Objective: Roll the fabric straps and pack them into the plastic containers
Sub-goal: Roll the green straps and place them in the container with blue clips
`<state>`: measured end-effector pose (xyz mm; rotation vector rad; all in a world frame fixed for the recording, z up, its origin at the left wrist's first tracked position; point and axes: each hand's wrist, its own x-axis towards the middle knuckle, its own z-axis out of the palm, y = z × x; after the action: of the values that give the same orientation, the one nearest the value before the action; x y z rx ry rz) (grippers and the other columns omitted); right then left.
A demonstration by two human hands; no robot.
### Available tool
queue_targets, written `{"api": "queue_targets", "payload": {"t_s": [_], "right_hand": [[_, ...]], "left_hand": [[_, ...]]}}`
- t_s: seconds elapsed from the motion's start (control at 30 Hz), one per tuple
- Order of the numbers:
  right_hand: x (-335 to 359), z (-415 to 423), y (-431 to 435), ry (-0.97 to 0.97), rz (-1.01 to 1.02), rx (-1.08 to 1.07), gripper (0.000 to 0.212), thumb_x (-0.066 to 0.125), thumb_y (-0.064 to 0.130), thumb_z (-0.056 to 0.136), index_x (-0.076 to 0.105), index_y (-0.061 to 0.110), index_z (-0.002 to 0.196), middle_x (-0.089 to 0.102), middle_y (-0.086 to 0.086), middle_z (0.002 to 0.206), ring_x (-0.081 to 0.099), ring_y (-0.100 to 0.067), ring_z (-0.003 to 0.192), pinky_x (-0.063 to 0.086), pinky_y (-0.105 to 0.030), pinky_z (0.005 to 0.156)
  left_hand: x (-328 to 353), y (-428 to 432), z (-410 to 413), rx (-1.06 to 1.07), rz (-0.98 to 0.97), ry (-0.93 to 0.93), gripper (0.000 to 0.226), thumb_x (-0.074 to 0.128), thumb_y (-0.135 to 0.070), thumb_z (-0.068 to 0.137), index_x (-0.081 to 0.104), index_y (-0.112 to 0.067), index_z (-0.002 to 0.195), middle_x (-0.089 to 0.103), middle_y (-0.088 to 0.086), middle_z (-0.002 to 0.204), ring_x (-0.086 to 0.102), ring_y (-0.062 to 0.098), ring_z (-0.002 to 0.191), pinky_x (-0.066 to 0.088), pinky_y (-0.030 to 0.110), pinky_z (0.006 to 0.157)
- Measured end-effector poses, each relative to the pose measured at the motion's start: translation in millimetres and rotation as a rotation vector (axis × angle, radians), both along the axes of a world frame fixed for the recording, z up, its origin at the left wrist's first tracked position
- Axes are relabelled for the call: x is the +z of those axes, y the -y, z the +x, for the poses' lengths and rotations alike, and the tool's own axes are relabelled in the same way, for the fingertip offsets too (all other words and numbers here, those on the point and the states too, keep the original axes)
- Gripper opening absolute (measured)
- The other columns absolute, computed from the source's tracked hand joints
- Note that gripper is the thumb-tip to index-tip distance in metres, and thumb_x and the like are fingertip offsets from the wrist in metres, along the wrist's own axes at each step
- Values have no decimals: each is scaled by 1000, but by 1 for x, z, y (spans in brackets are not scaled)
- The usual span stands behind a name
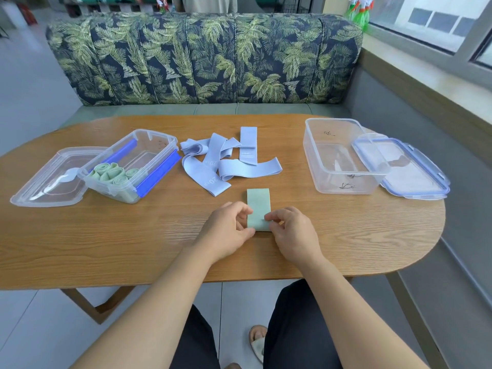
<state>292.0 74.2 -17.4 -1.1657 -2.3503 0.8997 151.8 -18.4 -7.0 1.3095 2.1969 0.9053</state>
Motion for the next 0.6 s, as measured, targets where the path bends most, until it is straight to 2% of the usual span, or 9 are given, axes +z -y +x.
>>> {"api": "queue_targets", "payload": {"t_s": [0.07, 0.13, 0.3, 0.43, 0.5, 0.6], "right_hand": [[-1, -1, -1, -12, -6, 3, 22, 54, 17, 94, 70, 24, 108, 59, 8, 112, 58, -14, 94, 48, -35, 84], [-1, -1, -2, -18, -17, 9, 22, 54, 18, 95, 69, 23, 110, 58, 7, 113, 57, -14, 95, 47, -35, 85], [-4, -1, -6, -85, -63, 25, 26, 60, 23, 93, 66, 20, 118, 57, 4, 109, 56, -12, 88, 47, -32, 88], [-8, -2, -10, -131, -67, 0, 21, 62, 15, 90, 67, 19, 111, 58, 4, 102, 52, -9, 83, 46, -28, 85], [-8, -5, -14, -120, -93, 0, 20, 61, 16, 91, 68, 19, 109, 58, 4, 101, 55, -12, 84, 50, -34, 84], [-5, -10, -20, -112, -148, -17, 22, 59, 20, 92, 70, 17, 111, 59, 3, 99, 57, -16, 80, 55, -44, 81]], "left_hand": [[-3, -1, 2, 6, 23, -18, 25, 74, -15, 81, 62, -27, 100, 56, -11, 100, 58, 2, 71, 49, 19, 76], [-4, -3, 0, 9, 31, -19, 20, 72, -13, 82, 65, -25, 97, 56, -11, 97, 58, 3, 75, 48, 19, 76], [-3, -11, -9, -1, -7, 3, 19, 69, -18, 86, 70, -19, 105, 59, -5, 100, 61, 12, 83, 50, 25, 84], [0, -18, -16, -16, -52, -24, 21, 67, -27, 88, 70, -21, 108, 59, -1, 104, 59, 12, 84, 49, 29, 87], [0, -19, -16, -17, -71, -41, 25, 67, -28, 88, 69, -21, 112, 60, -2, 104, 57, 11, 84, 48, 27, 87], [-2, -18, -15, 5, -37, 2, 36, 71, -26, 85, 62, -23, 119, 63, -5, 101, 56, 8, 72, 49, 24, 81]]}}
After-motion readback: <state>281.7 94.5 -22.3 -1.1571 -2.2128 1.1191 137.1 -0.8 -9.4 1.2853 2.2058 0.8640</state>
